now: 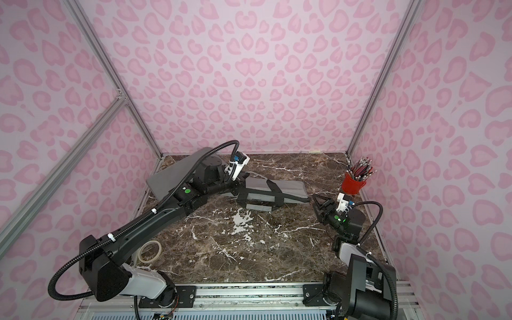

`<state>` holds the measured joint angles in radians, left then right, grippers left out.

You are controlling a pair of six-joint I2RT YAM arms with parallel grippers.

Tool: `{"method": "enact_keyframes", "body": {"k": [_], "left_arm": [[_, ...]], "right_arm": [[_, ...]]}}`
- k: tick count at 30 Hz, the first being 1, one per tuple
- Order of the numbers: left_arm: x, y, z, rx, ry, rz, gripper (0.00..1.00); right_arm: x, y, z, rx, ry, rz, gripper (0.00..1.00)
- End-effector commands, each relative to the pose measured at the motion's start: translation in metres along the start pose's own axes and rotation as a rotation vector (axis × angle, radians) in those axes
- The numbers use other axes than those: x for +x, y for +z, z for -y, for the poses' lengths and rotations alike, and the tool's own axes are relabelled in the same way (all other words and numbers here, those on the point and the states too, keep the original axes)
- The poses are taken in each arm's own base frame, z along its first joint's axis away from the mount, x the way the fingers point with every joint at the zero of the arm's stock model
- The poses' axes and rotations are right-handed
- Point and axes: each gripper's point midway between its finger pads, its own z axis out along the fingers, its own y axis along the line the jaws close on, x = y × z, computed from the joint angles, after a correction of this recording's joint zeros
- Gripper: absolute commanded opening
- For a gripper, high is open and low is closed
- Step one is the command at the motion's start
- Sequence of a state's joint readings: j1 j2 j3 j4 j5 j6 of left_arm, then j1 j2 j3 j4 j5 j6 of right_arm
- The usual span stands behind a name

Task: Open the zippered laptop bag and take out the laptop
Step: Unzip the zipper on the zippered laptop bag.

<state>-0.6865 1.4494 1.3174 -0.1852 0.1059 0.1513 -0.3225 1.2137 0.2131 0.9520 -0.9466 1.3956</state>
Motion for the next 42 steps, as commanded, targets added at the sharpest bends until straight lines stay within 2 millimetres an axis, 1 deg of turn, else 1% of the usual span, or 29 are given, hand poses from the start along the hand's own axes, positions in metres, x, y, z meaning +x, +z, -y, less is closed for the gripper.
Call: {"method": "enact_keyframes", "body": {"k": [1,5,8,12,17,21,26,30,34,38,40,42], "left_arm": [[-0.026,-0.005,-0.002,-0.002,0.002,0.100,0.01],[-0.026,-0.007,-0.001,0.000,0.004,0.100,0.01],[-0.025,-0.006,0.000,0.003,0.002,0.103,0.01],[-0.024,-0.003,0.002,0.017,-0.005,0.100,0.01],[-0.025,-0.004,0.002,0.020,-0.009,0.104,0.01],[-0.024,-0.004,0.003,0.023,-0.009,0.103,0.01],[-0.025,-0.003,0.003,0.023,-0.010,0.103,0.01],[-0.025,-0.003,0.003,0.026,-0.010,0.105,0.01],[-0.026,-0.006,0.003,0.024,-0.005,0.106,0.01],[-0.026,-0.007,0.003,0.023,-0.005,0.106,0.01],[-0.025,-0.006,0.003,0.021,-0.006,0.104,0.01],[-0.025,-0.007,0.003,0.021,-0.006,0.104,0.01]], "right_arm": [[-0.014,-0.001,-0.009,-0.044,0.052,0.091,0.71],[-0.011,-0.001,-0.005,-0.043,0.078,0.106,0.73],[-0.007,0.006,-0.009,-0.057,0.099,0.091,0.73],[0.000,0.020,-0.010,-0.061,0.128,0.067,0.73],[0.003,0.025,-0.015,-0.127,0.170,0.062,0.70],[0.001,0.025,-0.018,-0.147,0.166,0.071,0.65],[-0.001,0.024,-0.021,-0.145,0.144,0.086,0.55],[-0.004,0.025,-0.011,-0.093,0.132,0.105,0.49],[-0.008,0.024,-0.006,-0.062,0.112,0.132,0.43],[-0.012,0.025,-0.006,-0.062,0.101,0.149,0.42],[-0.013,0.026,-0.006,-0.064,0.100,0.148,0.38],[-0.013,0.027,-0.006,-0.066,0.101,0.145,0.32]]}}
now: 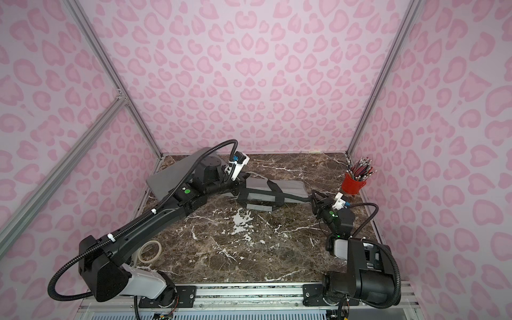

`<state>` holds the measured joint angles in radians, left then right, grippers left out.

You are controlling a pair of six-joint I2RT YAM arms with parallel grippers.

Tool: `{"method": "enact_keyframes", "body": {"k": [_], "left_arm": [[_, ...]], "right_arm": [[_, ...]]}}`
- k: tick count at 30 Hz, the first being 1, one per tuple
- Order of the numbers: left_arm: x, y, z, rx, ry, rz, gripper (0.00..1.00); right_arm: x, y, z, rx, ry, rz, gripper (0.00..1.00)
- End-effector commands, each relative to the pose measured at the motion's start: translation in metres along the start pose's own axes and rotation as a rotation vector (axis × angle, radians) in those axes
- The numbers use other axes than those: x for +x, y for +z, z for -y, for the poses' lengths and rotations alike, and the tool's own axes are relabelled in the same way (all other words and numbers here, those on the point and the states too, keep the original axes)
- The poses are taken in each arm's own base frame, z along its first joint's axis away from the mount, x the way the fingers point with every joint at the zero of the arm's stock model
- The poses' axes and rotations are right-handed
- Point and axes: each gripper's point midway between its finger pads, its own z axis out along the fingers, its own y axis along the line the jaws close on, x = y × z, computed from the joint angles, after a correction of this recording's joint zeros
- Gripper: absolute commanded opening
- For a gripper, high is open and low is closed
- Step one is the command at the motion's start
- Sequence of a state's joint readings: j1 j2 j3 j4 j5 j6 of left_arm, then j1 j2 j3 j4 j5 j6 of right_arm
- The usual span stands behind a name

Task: Open the zippered laptop bag and take out the laptop
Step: Unzip the zipper on the zippered laptop bag.

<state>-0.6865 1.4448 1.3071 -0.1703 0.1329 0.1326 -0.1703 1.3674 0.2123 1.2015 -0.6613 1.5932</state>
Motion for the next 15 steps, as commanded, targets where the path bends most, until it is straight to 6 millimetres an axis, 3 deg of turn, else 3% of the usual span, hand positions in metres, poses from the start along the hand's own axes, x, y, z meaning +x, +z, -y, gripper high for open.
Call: {"method": "enact_keyframes", "body": {"k": [1,11,15], "left_arm": [[-0.0241,-0.0063,-0.0013,-0.004,0.012,0.092,0.01],[-0.0236,-0.0051,-0.0017,-0.006,0.004,0.090,0.01],[-0.0227,-0.0040,-0.0017,-0.005,0.001,0.087,0.01]], "right_arm": [[-0.0017,0.0013,-0.0033,-0.015,-0.025,0.006,0.29],[-0.0015,-0.0033,-0.0007,0.007,-0.042,0.020,0.00],[-0.0032,-0.0051,-0.0059,0.017,-0.076,0.028,0.00]]}}
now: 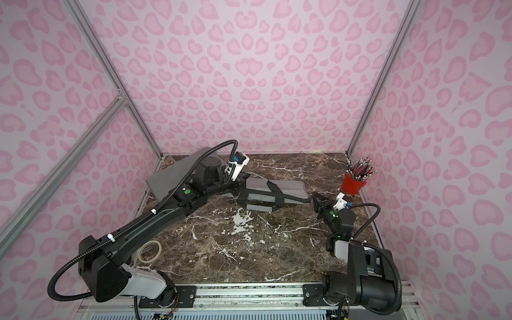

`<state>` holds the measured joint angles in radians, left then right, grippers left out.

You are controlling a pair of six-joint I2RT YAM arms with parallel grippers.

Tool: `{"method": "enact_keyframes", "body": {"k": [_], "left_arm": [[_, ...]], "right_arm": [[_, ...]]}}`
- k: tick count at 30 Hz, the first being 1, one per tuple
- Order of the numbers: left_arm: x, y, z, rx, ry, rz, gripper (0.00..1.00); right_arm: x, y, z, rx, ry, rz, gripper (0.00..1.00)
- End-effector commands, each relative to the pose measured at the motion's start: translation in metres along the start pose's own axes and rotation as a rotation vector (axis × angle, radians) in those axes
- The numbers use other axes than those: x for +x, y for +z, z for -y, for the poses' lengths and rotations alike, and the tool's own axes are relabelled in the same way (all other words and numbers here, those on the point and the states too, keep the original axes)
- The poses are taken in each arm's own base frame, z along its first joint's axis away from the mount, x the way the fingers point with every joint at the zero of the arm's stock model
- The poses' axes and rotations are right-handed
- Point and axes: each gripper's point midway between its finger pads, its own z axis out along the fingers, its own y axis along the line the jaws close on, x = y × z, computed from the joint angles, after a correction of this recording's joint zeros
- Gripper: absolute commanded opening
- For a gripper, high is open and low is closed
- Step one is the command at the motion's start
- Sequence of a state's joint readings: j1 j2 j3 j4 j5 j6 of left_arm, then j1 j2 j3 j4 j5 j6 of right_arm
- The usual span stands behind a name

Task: Open the zippered laptop bag and take out the laptop
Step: Unzip the zipper on the zippered laptop bag.

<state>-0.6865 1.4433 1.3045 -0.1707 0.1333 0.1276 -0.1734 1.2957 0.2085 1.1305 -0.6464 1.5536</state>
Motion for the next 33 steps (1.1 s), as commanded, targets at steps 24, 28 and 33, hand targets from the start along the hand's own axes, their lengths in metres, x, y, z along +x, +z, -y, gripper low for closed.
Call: {"method": "enact_keyframes", "body": {"k": [24,28,33], "left_arm": [[-0.038,0.001,0.000,0.018,-0.030,0.119,0.01],[-0.043,-0.002,-0.008,-0.029,-0.033,0.123,0.01],[-0.034,-0.006,-0.024,-0.126,-0.009,0.080,0.01]], "right_arm": [[-0.014,-0.006,-0.089,0.136,-0.589,0.069,0.00],[-0.015,-0.007,-0.101,0.145,-0.648,0.077,0.00],[-0.015,-0.012,-0.128,0.110,-0.701,0.094,0.00]]}}
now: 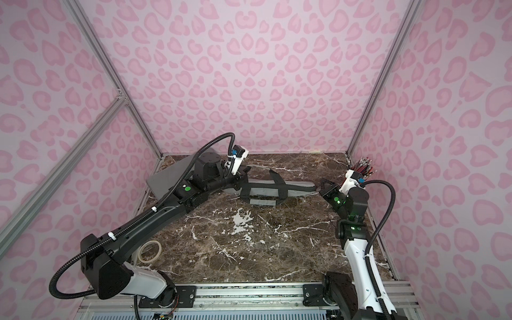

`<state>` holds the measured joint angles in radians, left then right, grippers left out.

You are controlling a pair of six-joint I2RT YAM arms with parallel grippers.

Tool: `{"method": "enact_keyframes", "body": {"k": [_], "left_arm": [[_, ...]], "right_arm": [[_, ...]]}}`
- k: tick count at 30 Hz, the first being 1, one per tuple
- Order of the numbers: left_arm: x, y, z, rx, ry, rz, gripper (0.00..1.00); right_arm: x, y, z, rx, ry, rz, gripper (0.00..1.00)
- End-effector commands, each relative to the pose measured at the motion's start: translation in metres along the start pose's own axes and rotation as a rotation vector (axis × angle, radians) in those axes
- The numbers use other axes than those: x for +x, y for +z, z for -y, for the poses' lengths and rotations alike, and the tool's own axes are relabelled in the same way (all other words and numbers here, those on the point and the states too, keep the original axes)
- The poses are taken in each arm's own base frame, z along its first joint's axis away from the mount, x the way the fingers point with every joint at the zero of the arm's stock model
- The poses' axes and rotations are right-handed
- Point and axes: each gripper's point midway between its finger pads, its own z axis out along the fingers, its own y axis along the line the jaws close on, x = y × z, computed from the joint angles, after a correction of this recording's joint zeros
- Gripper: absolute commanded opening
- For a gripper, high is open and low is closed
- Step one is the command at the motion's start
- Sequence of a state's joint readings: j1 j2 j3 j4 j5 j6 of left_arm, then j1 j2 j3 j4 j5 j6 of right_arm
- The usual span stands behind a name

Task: Open the zippered laptop bag and take out the laptop
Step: Unzip the zipper on the zippered laptop bag.

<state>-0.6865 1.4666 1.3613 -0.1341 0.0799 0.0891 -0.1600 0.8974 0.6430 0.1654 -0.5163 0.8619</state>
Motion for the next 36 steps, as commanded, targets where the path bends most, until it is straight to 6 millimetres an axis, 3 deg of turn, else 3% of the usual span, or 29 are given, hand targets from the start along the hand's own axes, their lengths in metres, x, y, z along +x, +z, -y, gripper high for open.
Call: {"method": "enact_keyframes", "body": {"k": [1,7,12,17,22,28,32,36], "left_arm": [[-0.007,-0.005,-0.010,-0.057,0.023,0.014,0.01],[-0.006,0.003,-0.004,-0.019,-0.008,0.020,0.01],[-0.004,0.010,-0.003,-0.006,0.002,0.009,0.01],[0.012,0.009,0.025,0.146,0.020,0.003,0.01],[0.050,0.004,0.043,0.235,0.062,-0.034,0.01],[0.078,0.020,0.022,0.111,0.039,-0.108,0.01],[0.067,0.033,0.009,0.040,-0.014,-0.096,0.01],[0.043,0.039,-0.003,-0.014,-0.047,-0.068,0.01]], "right_arm": [[-0.015,-0.001,-0.021,-0.052,-0.073,0.035,0.00],[-0.006,0.009,-0.053,-0.096,-0.197,-0.032,0.00],[-0.010,0.003,-0.068,-0.092,-0.272,-0.025,0.00],[0.005,0.013,-0.050,-0.075,-0.253,-0.065,0.00],[0.021,0.028,-0.014,0.004,-0.230,-0.093,0.00],[0.040,0.038,0.005,0.017,-0.248,-0.160,0.00],[0.053,0.033,-0.004,-0.071,-0.323,-0.198,0.00],[0.047,0.020,-0.009,-0.088,-0.384,-0.125,0.00]]}}
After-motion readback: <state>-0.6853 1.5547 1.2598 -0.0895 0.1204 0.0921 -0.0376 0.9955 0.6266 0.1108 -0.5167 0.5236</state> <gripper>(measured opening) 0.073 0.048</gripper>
